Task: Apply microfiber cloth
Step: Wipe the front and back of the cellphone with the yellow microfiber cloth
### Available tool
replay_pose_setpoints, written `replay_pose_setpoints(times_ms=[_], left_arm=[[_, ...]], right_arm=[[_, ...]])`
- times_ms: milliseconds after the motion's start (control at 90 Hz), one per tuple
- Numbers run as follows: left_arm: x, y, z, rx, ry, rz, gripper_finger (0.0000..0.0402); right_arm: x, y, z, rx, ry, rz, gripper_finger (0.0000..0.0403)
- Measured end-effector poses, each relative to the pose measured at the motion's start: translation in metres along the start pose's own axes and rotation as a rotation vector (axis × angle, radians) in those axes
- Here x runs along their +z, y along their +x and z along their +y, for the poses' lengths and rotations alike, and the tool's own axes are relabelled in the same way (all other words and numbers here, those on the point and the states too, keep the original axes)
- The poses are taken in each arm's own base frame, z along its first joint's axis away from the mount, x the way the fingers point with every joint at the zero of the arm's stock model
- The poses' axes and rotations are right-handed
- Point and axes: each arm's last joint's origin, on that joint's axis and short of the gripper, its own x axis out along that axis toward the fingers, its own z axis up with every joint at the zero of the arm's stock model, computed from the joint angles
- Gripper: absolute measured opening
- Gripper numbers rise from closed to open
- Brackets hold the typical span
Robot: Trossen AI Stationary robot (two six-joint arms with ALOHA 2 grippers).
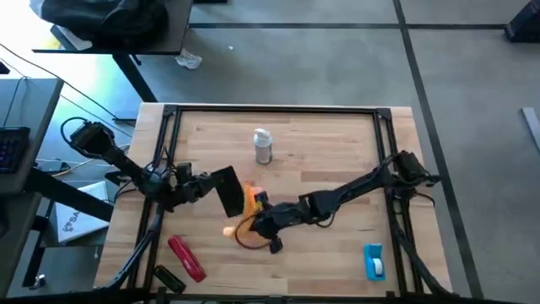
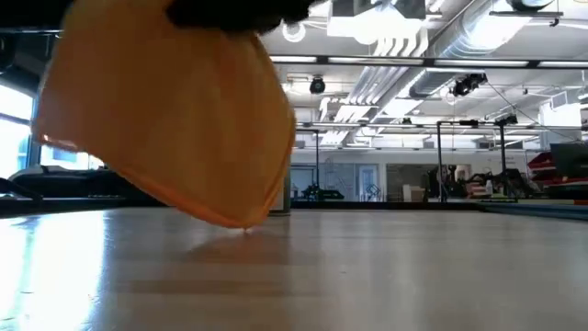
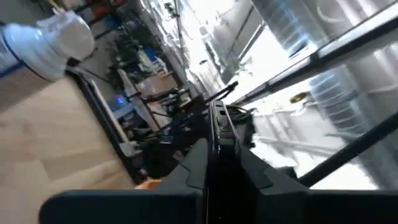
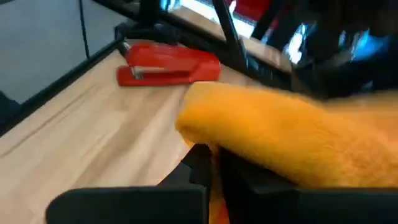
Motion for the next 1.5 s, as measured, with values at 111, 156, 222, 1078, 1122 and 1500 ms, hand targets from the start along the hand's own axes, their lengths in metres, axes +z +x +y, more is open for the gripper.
replay_pose_setpoints(times_ms=[111,156,222,1078,1122,1500], left_arm=[[0.0,0.0,0.001,0.011,0.02,-0.003,0.0015],[-0.001,0.0,0.001,0.016,0.027,0.0,0.0015],[-0.001,0.0,0.001,0.015,0.016,0.002,0.0015],[-0.016,-0.003,-0.012,-0.042,0.036,0.142,0.0015],[-0.015,-0.003,-0.013,-0.063,0.026,0.148,0.0015],[-0.013,-0.003,-0.014,-0.055,0.062,0.117,0.0015]], right_arm=[[0.027,-0.011,0.003,-0.078,-0.073,-0.058,0.0],[0.034,-0.014,0.004,-0.089,-0.103,-0.07,0.0],[0.041,-0.015,0.002,-0.098,-0.142,-0.084,0.0],[0.013,-0.01,-0.114,-0.574,-0.303,0.068,0.0],[0.012,-0.01,-0.116,-0.589,-0.317,0.087,0.0],[0.03,-0.015,-0.081,-0.663,-0.494,0.174,0.0]])
